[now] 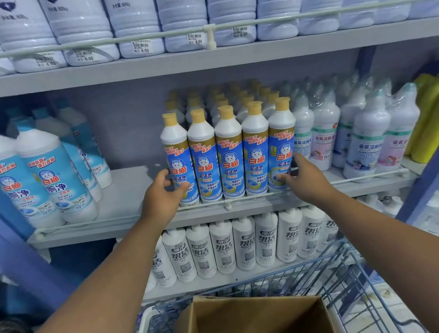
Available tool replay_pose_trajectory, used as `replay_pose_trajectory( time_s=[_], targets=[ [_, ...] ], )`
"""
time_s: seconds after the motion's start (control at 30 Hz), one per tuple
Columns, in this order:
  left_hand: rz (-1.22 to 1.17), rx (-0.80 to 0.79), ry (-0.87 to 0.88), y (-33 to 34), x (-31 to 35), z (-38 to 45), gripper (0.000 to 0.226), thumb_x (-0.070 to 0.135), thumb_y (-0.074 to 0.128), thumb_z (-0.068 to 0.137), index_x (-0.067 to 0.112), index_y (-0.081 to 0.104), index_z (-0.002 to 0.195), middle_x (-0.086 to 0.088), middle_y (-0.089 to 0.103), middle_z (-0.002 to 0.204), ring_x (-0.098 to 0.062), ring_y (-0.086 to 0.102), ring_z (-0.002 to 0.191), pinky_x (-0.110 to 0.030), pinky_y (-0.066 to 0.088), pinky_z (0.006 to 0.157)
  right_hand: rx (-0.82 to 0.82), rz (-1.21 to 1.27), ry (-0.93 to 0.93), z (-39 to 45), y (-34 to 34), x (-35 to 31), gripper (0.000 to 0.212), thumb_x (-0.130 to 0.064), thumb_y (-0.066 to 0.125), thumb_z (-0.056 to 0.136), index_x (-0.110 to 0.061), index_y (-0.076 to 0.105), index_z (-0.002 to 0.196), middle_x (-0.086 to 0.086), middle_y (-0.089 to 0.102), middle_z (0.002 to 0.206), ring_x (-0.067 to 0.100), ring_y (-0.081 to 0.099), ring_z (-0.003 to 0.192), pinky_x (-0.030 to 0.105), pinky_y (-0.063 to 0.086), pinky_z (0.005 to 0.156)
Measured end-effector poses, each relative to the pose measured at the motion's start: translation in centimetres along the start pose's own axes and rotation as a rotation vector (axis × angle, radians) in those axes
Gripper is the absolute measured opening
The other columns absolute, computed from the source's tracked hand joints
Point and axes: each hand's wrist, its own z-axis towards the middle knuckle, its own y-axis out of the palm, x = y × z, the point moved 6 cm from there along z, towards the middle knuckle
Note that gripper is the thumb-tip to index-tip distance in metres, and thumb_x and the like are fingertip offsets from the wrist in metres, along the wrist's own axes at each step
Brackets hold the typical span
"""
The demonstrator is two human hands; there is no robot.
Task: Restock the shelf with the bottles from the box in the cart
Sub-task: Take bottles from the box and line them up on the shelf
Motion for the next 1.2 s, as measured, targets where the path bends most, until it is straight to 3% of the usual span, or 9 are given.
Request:
replay_pose_trajectory(
  time_s=[0.1, 0.23, 0.3, 0.47, 0.6, 0.7, 0.8, 1.0, 1.2],
  targets=[
    [0.004, 0.013, -0.010, 0.0, -0.1, 0.1, 0.051, 0.034, 0.073, 0.088, 0.022, 0.051, 0.133, 0.008, 0.064, 0.110, -0.017, 0.065, 0.103, -0.035, 0.052, 0.083, 0.010, -0.001, -0.001, -0.1, -0.1, 0.0, 0.051, -0.026, 0.073, 0.087, -0.020, 0.049, 0.131, -0.005, 0.063, 0.118, 0.018, 0.062, 0.101, 0.035, 0.050, 0.085],
    [-0.090, 0.045, -0.021, -0.4, 0.2, 0.5, 0.082, 0.043, 0.081, 0.078, 0.024, 0.038, 0.145, 0.003, 0.057, 0.137, -0.017, 0.065, 0.109, -0.047, 0.056, 0.093, 0.000, 0.097, -0.001, -1.2, -0.3, -0.4, 0.060, -0.032, 0.076, 0.084, -0.019, 0.046, 0.134, -0.005, 0.059, 0.122, 0.015, 0.057, 0.110, 0.033, 0.047, 0.092],
    [-0.099, 0.111, 0.015, -1.5, 1.5, 0.7, 0.090, 0.046, 0.081, 0.077, 0.026, 0.031, 0.149, 0.004, 0.047, 0.148, -0.015, 0.059, 0.118, -0.047, 0.053, 0.098, 0.131, 0.087, -0.029, -1.9, -1.9, -1.4, 0.069, -0.038, 0.077, 0.082, -0.016, 0.043, 0.138, -0.002, 0.055, 0.125, 0.014, 0.056, 0.110, 0.033, 0.048, 0.092],
    [-0.097, 0.333, 0.400, -6.1, 9.5, 0.9, 0.070, 0.041, 0.079, 0.080, 0.022, 0.046, 0.139, 0.003, 0.048, 0.139, -0.010, 0.053, 0.121, -0.030, 0.047, 0.102, 0.458, -0.174, -0.466, -3.5, -6.7, -11.9, 0.037, -0.041, 0.066, 0.090, -0.017, 0.058, 0.117, -0.003, 0.058, 0.109, 0.014, 0.054, 0.102, 0.031, 0.046, 0.088],
    [0.158, 0.174, 0.478, -5.9, 14.0, 2.2, 0.054, 0.042, 0.074, 0.085, 0.026, 0.053, 0.133, 0.005, 0.048, 0.134, -0.006, 0.050, 0.115, -0.023, 0.041, 0.093, 0.229, -0.435, -0.732, -1.6, -3.3, -21.6, 0.034, -0.047, 0.061, 0.090, -0.021, 0.066, 0.110, 0.000, 0.063, 0.104, 0.022, 0.053, 0.106, 0.034, 0.042, 0.088],
    [0.092, 0.053, 0.311, -5.5, 13.2, 3.9, 0.048, 0.042, 0.075, 0.083, 0.024, 0.053, 0.122, 0.007, 0.059, 0.118, -0.007, 0.061, 0.101, -0.023, 0.049, 0.077, 0.062, -0.581, -0.659, 1.4, -0.2, -24.8, 0.047, -0.057, 0.059, 0.086, -0.022, 0.065, 0.117, 0.000, 0.067, 0.112, 0.024, 0.057, 0.109, 0.041, 0.047, 0.092],
    [0.051, 0.018, 0.208, -5.2, 11.8, 4.3, 0.052, 0.038, 0.077, 0.083, 0.022, 0.053, 0.126, 0.014, 0.057, 0.105, -0.003, 0.058, 0.088, -0.018, 0.041, 0.064, -0.077, -0.613, -0.540, 3.7, 2.3, -25.1, 0.054, -0.062, 0.063, 0.082, -0.019, 0.067, 0.114, 0.001, 0.070, 0.110, 0.023, 0.062, 0.101, 0.042, 0.052, 0.089],
    [0.011, -0.042, 0.151, -4.2, 8.6, 4.3, 0.041, 0.036, 0.079, 0.082, 0.026, 0.058, 0.115, 0.020, 0.060, 0.095, 0.002, 0.058, 0.087, -0.016, 0.041, 0.063, -0.081, -0.483, -0.475, 5.2, 3.4, -24.3, 0.037, -0.049, 0.070, 0.084, -0.020, 0.073, 0.106, -0.001, 0.070, 0.100, 0.019, 0.062, 0.091, 0.027, 0.046, 0.073],
    [-0.056, -0.066, 0.153, -4.1, 8.4, 4.1, 0.038, 0.036, 0.077, 0.084, 0.029, 0.056, 0.115, 0.019, 0.061, 0.100, 0.001, 0.059, 0.093, -0.019, 0.045, 0.068, -0.076, -0.487, -0.488, 5.3, 3.4, -24.0, 0.035, -0.047, 0.067, 0.086, -0.018, 0.071, 0.106, -0.001, 0.068, 0.093, 0.019, 0.061, 0.087, 0.027, 0.042, 0.068]
  ],
)
